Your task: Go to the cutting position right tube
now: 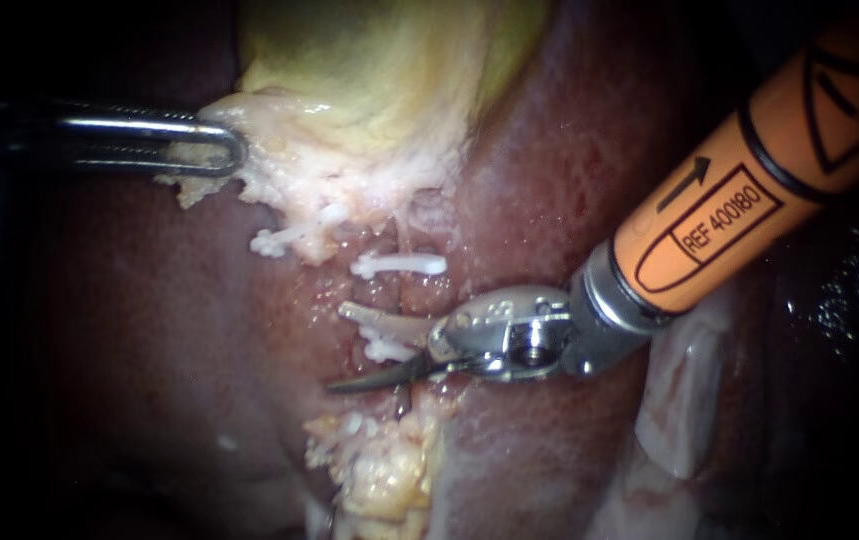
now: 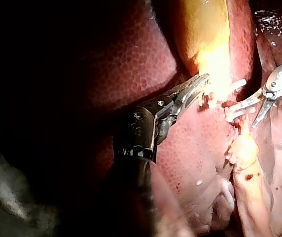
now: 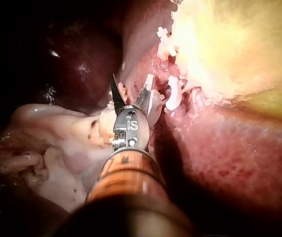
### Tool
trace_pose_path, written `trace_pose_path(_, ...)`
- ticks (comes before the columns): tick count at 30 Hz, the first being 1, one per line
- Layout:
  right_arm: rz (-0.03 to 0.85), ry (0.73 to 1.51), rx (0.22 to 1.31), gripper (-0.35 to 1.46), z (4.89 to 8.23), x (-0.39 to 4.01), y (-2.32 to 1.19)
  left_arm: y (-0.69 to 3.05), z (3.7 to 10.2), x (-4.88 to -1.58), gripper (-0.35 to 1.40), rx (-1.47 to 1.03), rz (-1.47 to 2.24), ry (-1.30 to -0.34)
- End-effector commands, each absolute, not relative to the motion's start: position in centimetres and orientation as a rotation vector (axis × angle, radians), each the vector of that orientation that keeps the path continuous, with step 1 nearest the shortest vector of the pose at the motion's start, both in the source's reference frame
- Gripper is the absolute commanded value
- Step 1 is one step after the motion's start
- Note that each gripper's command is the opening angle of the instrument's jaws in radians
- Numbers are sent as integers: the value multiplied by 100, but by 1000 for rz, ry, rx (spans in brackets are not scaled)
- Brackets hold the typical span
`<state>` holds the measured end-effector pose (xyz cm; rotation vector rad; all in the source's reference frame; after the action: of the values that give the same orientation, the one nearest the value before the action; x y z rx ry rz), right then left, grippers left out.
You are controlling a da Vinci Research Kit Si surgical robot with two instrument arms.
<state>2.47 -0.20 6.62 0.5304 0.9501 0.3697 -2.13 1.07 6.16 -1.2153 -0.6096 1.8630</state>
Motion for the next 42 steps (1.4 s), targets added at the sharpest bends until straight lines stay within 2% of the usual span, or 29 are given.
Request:
trace_pose_path(1,373,950,534,115,660,246,-19,107,616,-212,-35,-1215,1863,-610)
trace_pose_path(5,394,944,564,126,660,235,-18,106,616,-212,-35,-1215,1863,-610)
trace_pose_path(15,419,934,602,126,674,190,-6,107,616,-211,-35,-1216,1863,-611)
trace_pose_path(26,455,926,623,128,704,175,14,107,616,-210,-35,-1216,1863,-611)
trace_pose_path(31,454,965,667,128,715,183,15,107,616,-211,-35,-1216,1863,-611)
trace_pose_path(42,355,1095,772,126,724,208,12,107,616,-211,-35,-1215,1863,-611)
